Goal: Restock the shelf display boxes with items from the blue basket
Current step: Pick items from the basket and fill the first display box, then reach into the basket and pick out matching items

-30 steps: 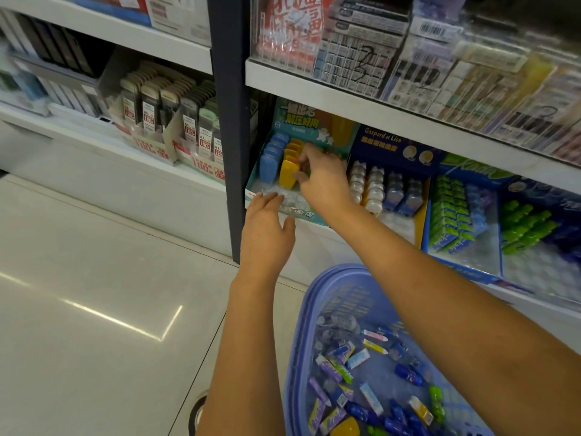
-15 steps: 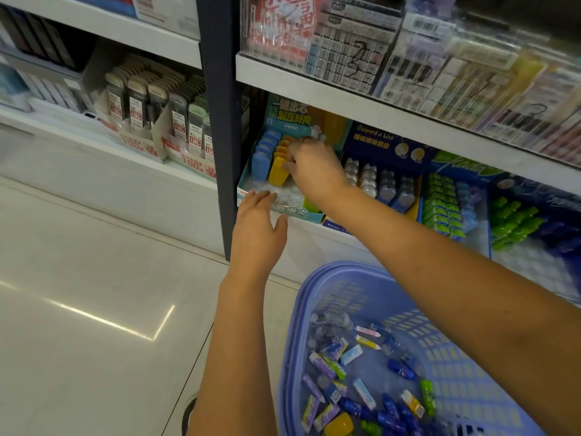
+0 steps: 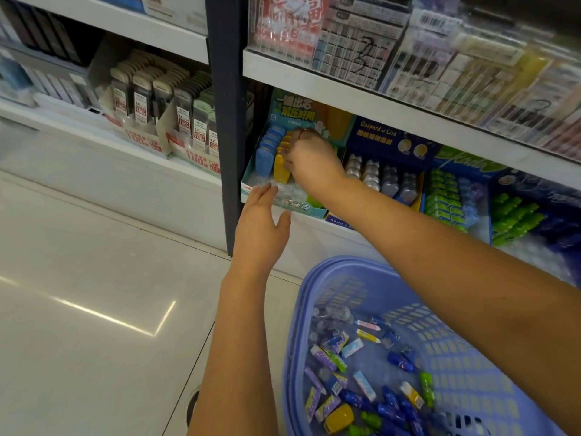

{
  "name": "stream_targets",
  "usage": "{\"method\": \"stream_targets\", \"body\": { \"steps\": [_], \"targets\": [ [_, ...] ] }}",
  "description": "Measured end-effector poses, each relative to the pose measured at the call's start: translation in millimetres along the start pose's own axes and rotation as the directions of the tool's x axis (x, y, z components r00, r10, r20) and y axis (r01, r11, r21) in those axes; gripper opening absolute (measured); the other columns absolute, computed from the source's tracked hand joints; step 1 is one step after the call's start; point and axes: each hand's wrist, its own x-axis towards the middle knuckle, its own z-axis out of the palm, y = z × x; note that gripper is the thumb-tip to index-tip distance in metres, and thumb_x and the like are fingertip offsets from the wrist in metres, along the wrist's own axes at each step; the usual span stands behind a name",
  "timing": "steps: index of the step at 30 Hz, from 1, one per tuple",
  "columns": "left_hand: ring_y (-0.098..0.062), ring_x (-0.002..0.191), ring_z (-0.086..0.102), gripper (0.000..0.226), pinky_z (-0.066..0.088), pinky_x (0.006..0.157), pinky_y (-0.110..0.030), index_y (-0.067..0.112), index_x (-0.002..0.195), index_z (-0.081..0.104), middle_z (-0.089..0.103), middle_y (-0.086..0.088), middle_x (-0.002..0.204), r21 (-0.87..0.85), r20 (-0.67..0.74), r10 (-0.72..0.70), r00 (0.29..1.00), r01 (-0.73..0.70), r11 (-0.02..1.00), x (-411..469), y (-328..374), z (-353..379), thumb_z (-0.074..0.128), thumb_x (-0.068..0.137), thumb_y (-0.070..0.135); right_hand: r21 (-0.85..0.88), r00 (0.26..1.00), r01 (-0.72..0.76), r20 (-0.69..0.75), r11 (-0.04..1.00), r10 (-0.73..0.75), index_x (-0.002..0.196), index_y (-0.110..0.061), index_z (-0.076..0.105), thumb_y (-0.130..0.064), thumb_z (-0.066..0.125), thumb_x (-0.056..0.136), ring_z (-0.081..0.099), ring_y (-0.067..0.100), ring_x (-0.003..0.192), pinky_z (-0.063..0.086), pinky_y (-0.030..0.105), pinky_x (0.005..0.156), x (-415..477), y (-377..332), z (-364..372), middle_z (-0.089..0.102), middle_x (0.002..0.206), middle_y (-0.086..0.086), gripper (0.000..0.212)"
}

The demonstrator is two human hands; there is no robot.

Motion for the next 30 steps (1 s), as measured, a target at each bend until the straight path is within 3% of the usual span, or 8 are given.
{"method": "stream_targets", "body": {
  "steps": [3, 6, 10, 12, 15, 20, 25, 30],
  "targets": [
    [-0.015, 0.127, 0.047, 0.038, 0.03, 0.096, -0.01, 0.012, 0.132, 0.054, 0.053, -0.003, 0.137, -0.083, -0.051, 0.024, 0.998, -0.028, 0.996, -9.0, 11.0, -7.2, 0.055, 0.095, 0.021, 0.001, 1.0, 0.029, -0.004, 1.0, -0.029, 0.13, -0.003, 0.051, -0.018, 0.051, 0.094, 0.045, 0.03, 0.119, 0.037, 0.03, 0.092, -11.6, -1.1, -9.4, 0.046, 0.131, 0.016, 0.039],
    [-0.014, 0.086, 0.066, 0.021, 0.048, 0.072, -0.024, 0.016, 0.093, 0.068, 0.071, 0.002, 0.092, -0.123, -0.028, 0.033, 0.999, -0.036, 0.992, -29.6, 25.6, -7.3, 0.051, 0.096, 0.027, 0.185, 0.991, 0.07, -0.124, 0.98, -0.047, 0.109, -0.004, 0.063, -0.024, 0.055, 0.092, 0.051, 0.023, 0.1, 0.042, 0.03, 0.082, -57.4, 12.6, -21.4, 0.05, 0.111, 0.01, 0.028],
    [-0.025, 0.073, 0.065, 0.032, 0.05, 0.068, -0.035, 0.016, 0.066, 0.064, 0.072, -0.007, 0.073, 0.01, 0.278, -0.012, 0.961, 0.01, 1.0, -63.1, 40.7, 35.4, 0.052, 0.094, 0.026, 0.311, 0.995, -0.101, 0.018, 0.945, 0.1, 0.071, -0.012, 0.058, -0.03, 0.059, 0.091, 0.052, 0.019, 0.067, 0.039, 0.03, 0.063, -161.4, 61.6, -3.4, 0.054, 0.066, 0.002, 0.027],
    [-0.032, 0.077, 0.063, 0.031, 0.048, 0.071, -0.039, 0.013, 0.063, 0.061, 0.068, -0.019, 0.077, 0.13, 0.533, -0.074, 0.843, 0.005, 0.991, -82.9, 46.7, 75.6, 0.052, 0.092, 0.02, 0.218, 0.92, -0.283, 0.336, 0.934, 0.201, 0.08, 0.0, 0.067, -0.022, 0.059, 0.09, 0.06, 0.031, 0.078, 0.049, 0.041, 0.07, -209.8, 91.7, 28.7, 0.065, 0.078, 0.018, 0.025],
    [-0.034, 0.091, 0.061, 0.021, 0.048, 0.079, -0.038, 0.001, 0.092, 0.066, 0.065, -0.025, 0.1, 0.293, 0.825, -0.178, 0.536, -0.137, 0.946, -123.0, 40.3, 135.3, 0.05, 0.093, 0.014, 0.159, 0.71, -0.421, 0.67, 0.893, 0.215, 0.093, -0.005, 0.073, -0.013, 0.059, 0.087, 0.063, 0.026, 0.093, 0.048, 0.028, 0.078, -279.6, 125.4, 83.4, 0.071, 0.1, 0.011, 0.017],
    [-0.036, 0.109, 0.061, 0.032, 0.051, 0.085, -0.039, -0.001, 0.119, 0.058, 0.06, -0.021, 0.123, 0.467, 0.882, -0.448, 0.148, -0.408, 0.784, -179.4, -8.5, 188.1, 0.056, 0.089, 0.011, 0.148, 0.486, -0.373, 0.872, 0.916, 0.057, 0.099, -0.005, 0.069, -0.009, 0.056, 0.088, 0.057, 0.03, 0.086, 0.047, 0.033, 0.077, -347.8, 140.2, 153.3, 0.065, 0.1, 0.019, 0.017],
    [-0.034, 0.123, 0.051, 0.041, 0.042, 0.104, -0.042, 0.007, 0.135, 0.047, 0.051, -0.016, 0.137, 0.533, 0.828, -0.549, 0.115, -0.469, 0.705, -194.7, -33.8, 205.4, 0.047, 0.096, 0.019, 0.226, 0.494, -0.16, 0.861, 0.961, -0.121, 0.111, -0.012, 0.066, -0.017, 0.05, 0.092, 0.06, 0.034, 0.097, 0.044, 0.031, 0.075, -367.3, 120.3, 195.8, 0.064, 0.109, 0.016, 0.025],
    [-0.037, 0.115, 0.056, 0.036, 0.045, 0.094, -0.042, -0.002, 0.126, 0.053, 0.057, -0.023, 0.126, 0.471, 0.877, -0.462, 0.135, -0.434, 0.767, -196.5, -36.4, 217.8, 0.049, 0.09, 0.004, 0.053, 0.494, -0.099, 0.87, 0.994, 0.003, 0.109, 0.002, 0.062, -0.004, 0.046, 0.094, 0.057, 0.032, 0.105, 0.046, 0.038, 0.088, -360.1, 120.6, 204.5, 0.06, 0.115, 0.018, 0.023]
  ]
}}
